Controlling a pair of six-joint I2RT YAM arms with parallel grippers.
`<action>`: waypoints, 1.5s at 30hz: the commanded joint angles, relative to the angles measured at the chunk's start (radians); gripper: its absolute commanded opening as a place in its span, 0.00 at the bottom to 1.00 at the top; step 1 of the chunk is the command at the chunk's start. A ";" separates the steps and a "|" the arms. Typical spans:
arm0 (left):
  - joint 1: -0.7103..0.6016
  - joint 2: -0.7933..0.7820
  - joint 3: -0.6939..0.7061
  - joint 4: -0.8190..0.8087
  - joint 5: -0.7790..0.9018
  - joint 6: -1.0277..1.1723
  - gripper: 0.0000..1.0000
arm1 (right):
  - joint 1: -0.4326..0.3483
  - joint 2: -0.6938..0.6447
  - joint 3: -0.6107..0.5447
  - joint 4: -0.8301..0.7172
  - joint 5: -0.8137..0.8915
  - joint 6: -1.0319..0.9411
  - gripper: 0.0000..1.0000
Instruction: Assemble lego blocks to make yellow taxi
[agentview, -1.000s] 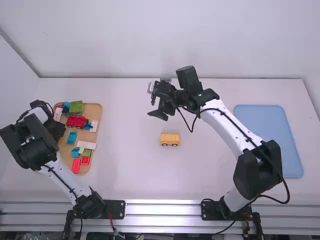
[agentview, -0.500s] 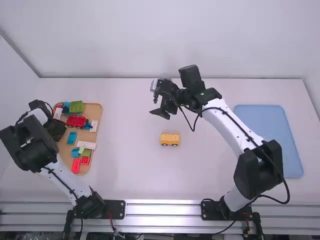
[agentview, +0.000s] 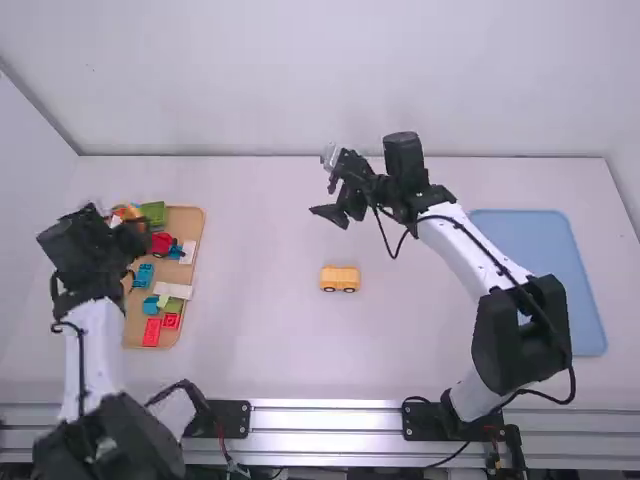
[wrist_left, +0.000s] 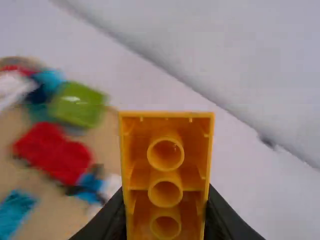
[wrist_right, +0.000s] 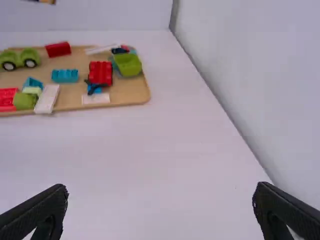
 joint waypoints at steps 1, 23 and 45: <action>-0.111 -0.089 -0.077 0.031 0.299 0.186 0.02 | -0.008 -0.016 -0.065 0.071 -0.146 0.135 0.99; -0.763 0.222 -0.140 0.666 0.468 0.346 0.02 | -0.013 -0.016 -0.163 0.187 -0.743 0.115 0.80; -0.764 0.352 -0.140 0.900 0.488 0.227 0.99 | -0.019 -0.022 -0.162 0.201 -0.381 0.185 0.13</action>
